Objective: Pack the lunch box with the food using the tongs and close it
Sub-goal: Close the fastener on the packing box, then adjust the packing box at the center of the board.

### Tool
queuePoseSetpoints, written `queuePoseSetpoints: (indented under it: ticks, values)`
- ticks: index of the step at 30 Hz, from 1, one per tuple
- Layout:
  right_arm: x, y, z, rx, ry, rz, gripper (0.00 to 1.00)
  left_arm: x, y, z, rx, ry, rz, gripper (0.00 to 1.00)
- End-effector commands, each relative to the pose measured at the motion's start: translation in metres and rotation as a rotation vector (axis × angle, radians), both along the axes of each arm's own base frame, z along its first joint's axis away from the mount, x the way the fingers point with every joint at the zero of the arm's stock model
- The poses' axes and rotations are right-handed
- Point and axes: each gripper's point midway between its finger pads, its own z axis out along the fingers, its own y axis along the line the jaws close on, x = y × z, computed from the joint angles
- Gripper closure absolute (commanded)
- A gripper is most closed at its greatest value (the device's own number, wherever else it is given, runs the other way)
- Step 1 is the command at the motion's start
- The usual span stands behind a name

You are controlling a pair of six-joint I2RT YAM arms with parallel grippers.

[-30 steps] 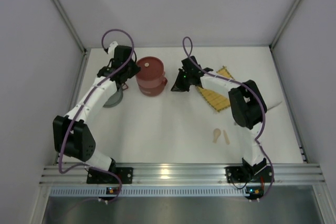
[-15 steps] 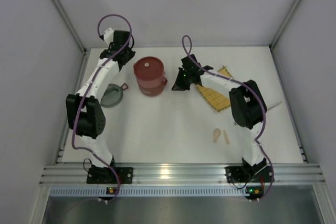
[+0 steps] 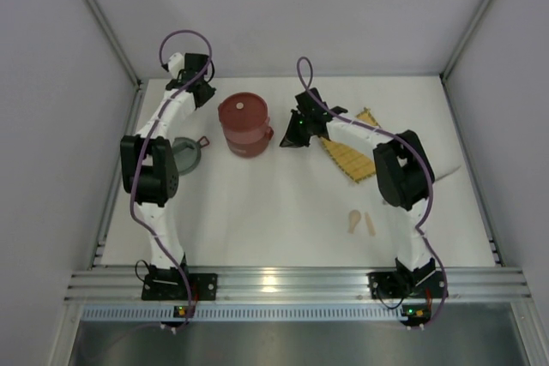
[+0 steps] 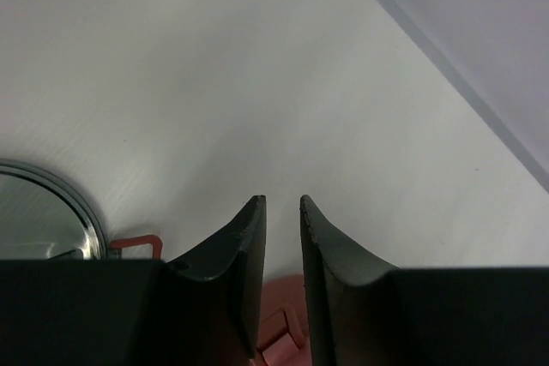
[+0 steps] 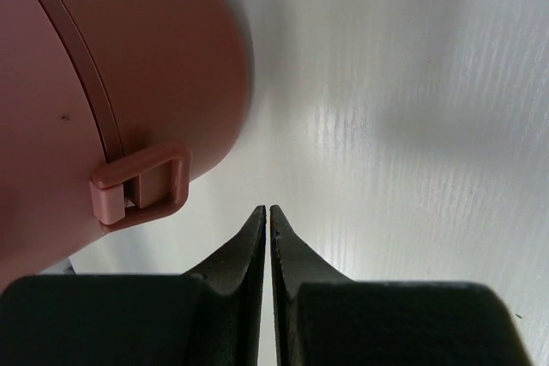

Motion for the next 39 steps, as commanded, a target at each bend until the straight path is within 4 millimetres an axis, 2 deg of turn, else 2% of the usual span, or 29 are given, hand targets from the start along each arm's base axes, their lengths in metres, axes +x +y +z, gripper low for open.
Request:
queuePoseSetpoints:
  ticks: [1,9,15,17,22,29,39]
  values:
    - [0.012,0.007,0.004,0.009,-0.009,-0.014,0.97,0.011,0.004,-0.012,-0.017,0.000,-0.006,0.73]
    - [0.024,0.017,0.010,0.030,-0.017,-0.030,0.97,0.025,-0.019,-0.054,-0.098,0.038,-0.104,0.75]
    - [0.036,0.021,0.010,0.020,-0.028,-0.042,0.97,0.024,-0.036,-0.061,-0.150,0.032,-0.165,0.80]
    - [0.039,0.024,0.010,0.025,-0.027,-0.042,0.97,0.021,-0.041,-0.064,-0.155,0.041,-0.178,0.85]
    - [0.039,0.030,0.003,0.029,-0.010,-0.043,0.97,0.009,-0.052,-0.073,-0.183,0.046,-0.191,0.88]
    - [0.045,0.033,0.005,0.034,-0.014,-0.051,0.97,-0.014,-0.066,-0.087,-0.204,0.069,-0.213,0.91]
    - [0.050,0.035,0.013,0.028,-0.026,-0.058,0.97,-0.032,-0.085,-0.079,-0.204,0.050,-0.246,0.92]
